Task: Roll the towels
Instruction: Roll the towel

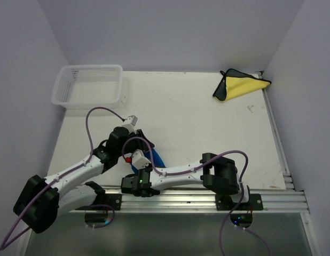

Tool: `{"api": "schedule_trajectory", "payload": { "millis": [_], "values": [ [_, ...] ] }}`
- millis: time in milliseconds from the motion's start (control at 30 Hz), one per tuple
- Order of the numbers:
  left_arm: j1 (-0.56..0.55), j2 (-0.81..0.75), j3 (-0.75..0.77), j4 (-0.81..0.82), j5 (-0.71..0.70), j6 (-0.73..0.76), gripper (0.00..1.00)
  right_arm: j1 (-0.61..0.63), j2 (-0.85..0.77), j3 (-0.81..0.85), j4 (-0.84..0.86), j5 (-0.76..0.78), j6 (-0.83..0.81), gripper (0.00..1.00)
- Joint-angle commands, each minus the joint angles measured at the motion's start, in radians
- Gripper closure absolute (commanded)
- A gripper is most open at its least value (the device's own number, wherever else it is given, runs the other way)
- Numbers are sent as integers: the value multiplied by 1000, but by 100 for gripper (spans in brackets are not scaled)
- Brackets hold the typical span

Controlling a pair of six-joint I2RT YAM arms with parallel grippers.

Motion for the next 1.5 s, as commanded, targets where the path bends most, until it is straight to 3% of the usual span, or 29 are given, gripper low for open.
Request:
{"api": "schedule_trajectory", "payload": {
  "millis": [0, 233, 767, 933, 1467],
  "values": [
    [4, 17, 3, 52, 30, 1, 59, -1, 33, 33, -145, 97, 78, 100],
    [4, 26, 52, 81, 71, 11, 59, -1, 109, 93, -233, 138, 87, 100],
    [-10, -109, -3, 43, 82, 24, 59, 60, 175, 168, -115, 83, -94, 100],
    [-25, -89, -82, 132, 139, -4, 59, 63, 220, 197, -139, 80, -99, 100],
    [-35, -28, -279, 287, 114, -10, 59, 63, 257, 229, -176, 81, -59, 98]
  ]
}}
